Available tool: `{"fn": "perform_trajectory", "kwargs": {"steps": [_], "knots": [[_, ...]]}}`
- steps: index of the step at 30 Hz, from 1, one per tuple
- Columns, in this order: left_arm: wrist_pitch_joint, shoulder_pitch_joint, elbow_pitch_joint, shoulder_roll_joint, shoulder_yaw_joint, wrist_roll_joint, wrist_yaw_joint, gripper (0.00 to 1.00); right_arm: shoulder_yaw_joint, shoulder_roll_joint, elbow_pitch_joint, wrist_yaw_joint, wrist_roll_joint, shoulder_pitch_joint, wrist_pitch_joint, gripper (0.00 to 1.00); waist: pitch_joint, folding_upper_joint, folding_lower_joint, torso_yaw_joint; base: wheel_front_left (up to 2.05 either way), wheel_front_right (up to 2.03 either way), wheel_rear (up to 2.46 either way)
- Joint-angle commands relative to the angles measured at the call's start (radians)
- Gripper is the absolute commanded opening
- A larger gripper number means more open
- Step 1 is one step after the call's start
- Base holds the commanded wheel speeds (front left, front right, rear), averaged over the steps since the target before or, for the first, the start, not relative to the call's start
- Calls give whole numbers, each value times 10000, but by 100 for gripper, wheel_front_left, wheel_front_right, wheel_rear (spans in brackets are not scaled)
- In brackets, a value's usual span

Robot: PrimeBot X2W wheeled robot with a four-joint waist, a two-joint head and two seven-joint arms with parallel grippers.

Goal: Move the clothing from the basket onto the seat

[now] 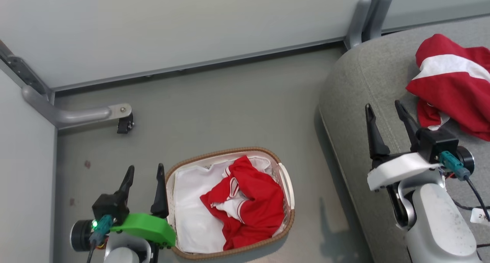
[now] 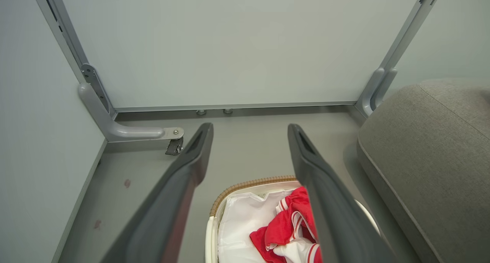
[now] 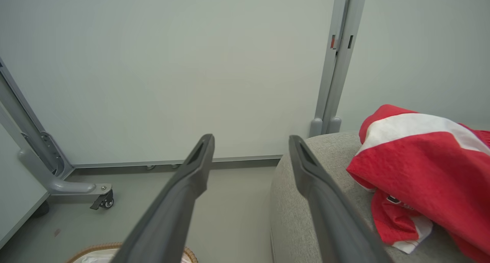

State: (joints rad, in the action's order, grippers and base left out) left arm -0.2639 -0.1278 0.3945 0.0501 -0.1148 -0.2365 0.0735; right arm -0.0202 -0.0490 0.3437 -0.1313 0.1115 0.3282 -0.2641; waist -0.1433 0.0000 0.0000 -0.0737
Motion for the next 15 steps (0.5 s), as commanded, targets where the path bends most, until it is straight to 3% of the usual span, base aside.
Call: {"fn": "perform_trajectory", "kwargs": {"steps": [1, 15], "knots": [[-9, -483, 149, 18, -212, -56, 142, 100, 43, -34, -180, 10, 103, 302, -7, 100, -1007, 0, 0, -188, 0, 0, 0], [-9, -3622, 2168, 36, -1699, -385, 483, 100, 816, -29, -1403, 10, 539, 2269, -7, 100, -3948, 0, 0, -1213, 0, 0, 0]]}}
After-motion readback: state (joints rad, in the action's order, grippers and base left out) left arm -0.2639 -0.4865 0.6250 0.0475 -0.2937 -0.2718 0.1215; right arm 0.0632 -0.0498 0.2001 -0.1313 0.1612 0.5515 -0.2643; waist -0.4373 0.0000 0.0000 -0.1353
